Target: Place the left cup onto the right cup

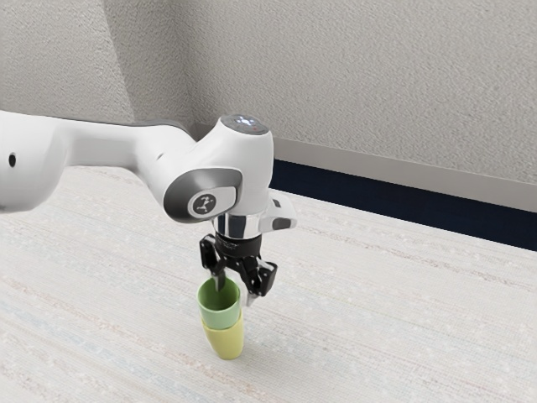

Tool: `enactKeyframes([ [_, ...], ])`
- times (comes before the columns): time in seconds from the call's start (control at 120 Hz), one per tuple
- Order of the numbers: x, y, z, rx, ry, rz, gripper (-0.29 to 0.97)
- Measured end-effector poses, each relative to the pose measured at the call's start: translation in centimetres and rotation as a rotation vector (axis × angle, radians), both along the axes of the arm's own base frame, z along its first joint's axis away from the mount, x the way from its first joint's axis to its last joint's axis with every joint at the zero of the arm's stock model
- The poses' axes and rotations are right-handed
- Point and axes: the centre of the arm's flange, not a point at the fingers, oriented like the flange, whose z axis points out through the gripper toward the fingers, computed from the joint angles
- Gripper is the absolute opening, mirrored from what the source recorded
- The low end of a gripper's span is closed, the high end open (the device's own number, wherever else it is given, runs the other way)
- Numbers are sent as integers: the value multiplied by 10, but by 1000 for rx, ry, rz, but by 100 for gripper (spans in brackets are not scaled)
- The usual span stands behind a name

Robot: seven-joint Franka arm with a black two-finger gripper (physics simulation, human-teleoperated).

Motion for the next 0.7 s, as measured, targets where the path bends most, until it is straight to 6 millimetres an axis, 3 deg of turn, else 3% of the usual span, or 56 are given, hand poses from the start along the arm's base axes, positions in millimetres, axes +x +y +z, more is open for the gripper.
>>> enactKeyframes([
  [0.3, 0, 2, 4, 0, -8, 12, 54],
  [0.7, 3, -1, 30, -5, -35, 24, 65],
])
